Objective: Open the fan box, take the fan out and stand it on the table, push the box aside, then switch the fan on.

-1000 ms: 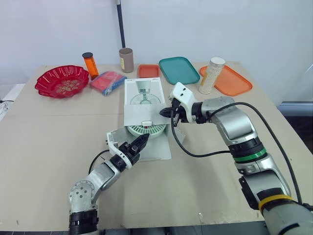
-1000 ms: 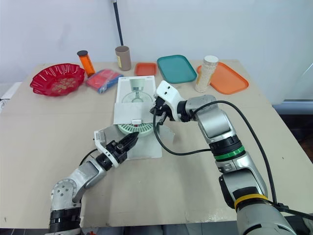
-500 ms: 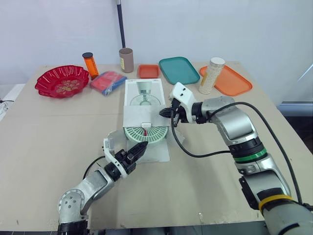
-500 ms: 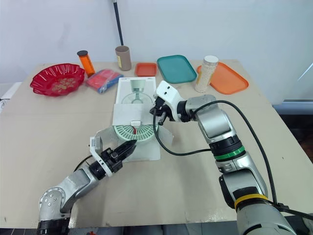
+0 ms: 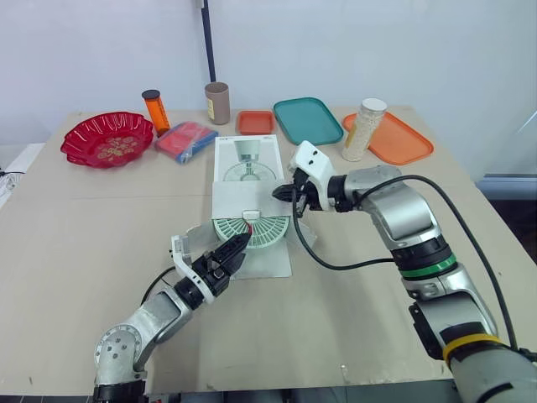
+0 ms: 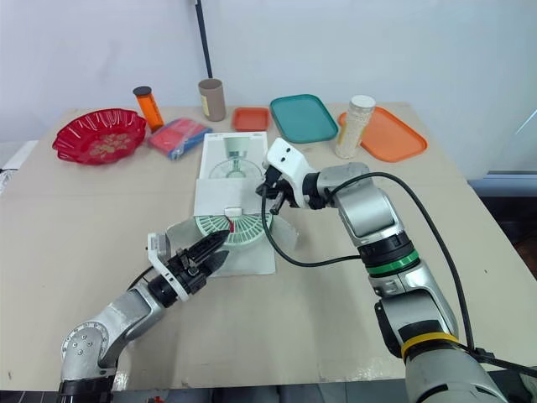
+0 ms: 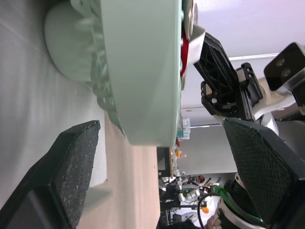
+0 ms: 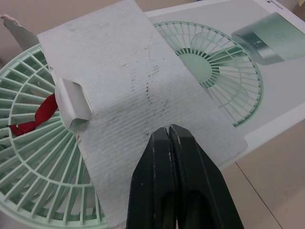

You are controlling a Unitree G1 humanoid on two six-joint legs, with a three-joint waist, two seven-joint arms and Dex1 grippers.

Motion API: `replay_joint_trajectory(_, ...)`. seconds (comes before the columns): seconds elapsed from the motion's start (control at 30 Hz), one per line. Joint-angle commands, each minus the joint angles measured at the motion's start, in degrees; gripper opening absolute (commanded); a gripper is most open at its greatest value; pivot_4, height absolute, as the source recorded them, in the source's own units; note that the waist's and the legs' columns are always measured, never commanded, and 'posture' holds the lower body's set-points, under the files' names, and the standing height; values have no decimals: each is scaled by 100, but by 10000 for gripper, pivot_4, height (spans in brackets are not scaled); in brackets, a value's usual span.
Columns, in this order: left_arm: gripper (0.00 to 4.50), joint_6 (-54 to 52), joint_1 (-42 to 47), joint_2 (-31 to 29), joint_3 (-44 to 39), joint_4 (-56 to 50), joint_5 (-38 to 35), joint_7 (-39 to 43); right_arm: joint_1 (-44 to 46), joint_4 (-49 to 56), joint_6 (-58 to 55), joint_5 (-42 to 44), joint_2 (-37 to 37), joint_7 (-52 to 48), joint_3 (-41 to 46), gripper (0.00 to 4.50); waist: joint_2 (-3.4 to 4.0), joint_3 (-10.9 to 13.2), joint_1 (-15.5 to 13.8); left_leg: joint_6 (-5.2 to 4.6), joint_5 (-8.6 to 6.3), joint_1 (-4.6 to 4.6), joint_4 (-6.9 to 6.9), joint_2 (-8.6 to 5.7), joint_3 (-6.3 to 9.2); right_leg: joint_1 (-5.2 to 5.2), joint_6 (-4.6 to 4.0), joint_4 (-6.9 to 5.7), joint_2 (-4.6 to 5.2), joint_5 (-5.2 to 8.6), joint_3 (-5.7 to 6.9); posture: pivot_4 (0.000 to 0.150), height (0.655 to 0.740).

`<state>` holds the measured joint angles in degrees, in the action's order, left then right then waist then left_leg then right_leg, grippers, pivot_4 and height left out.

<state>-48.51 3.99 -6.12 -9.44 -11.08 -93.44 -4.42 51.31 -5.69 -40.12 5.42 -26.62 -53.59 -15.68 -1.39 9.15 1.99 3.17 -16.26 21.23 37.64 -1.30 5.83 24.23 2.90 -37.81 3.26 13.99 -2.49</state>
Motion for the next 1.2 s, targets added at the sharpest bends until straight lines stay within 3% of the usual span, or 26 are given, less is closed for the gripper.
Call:
replay_joint_trajectory(0.03, 44371, 138, 195, 36, -21, 129, 152, 185, 140, 178, 100, 28, 3, 20, 43, 0, 0, 0, 0, 0, 0, 0, 0, -1, 0, 0, 0, 0, 0, 0, 0, 1500, 7400)
replay_joint_trajectory(0.2, 44371, 208, 557, 175, 22, 569, 501, 267, 153, 192, 96, 24, 6, 32, 49, 0, 0, 0, -6, 1, 1, 2, 0, -2, 1, 0, 0, 2, 0, 0, 1, 1500, 7400)
replay_joint_trajectory(0.37, 30573, 87, 579, 252, -12, 564, 452, 230, 144, 221, 67, 29, -9, 48, 64, 0, 0, 0, -6, 2, 1, 2, 0, -1, 2, 1, 0, 3, 1, 0, 2, 1500, 7400)
replay_joint_trajectory(0.4, 25676, 59, 545, 253, -17, 536, 430, 168, 135, 233, 65, 30, -16, 48, 64, 0, 0, 0, -6, 3, 1, 3, 0, -1, 2, 1, 0, 3, 1, 0, 2, 1500, 7400)
replay_joint_trajectory(0.5, 17013, -102, 414, 181, -2, 430, 341, 96, 117, 239, 64, 32, -26, 47, 66, 0, 0, 0, -6, 2, 1, 2, 0, -1, 2, 0, 1, 3, 1, 0, 1, 1500, 7400)
replay_joint_trajectory(1.03, 16336, -352, -519, -528, 2, -350, -467, -249, 63, 245, 69, 66, 34, 80, 61, 0, 0, 0, -1, -2, -2, 0, -1, 3, 3, 0, 0, 3, -1, 0, 1, 1500, 7400)
replay_joint_trajectory(1.2, 16336, -371, -963, -759, 82, -696, -1031, -312, 46, 251, 69, 65, 36, 86, 42, 0, 0, 0, 3, -6, -5, 0, -4, 5, 3, 2, -1, 4, -2, 0, 1, 1500, 7400)
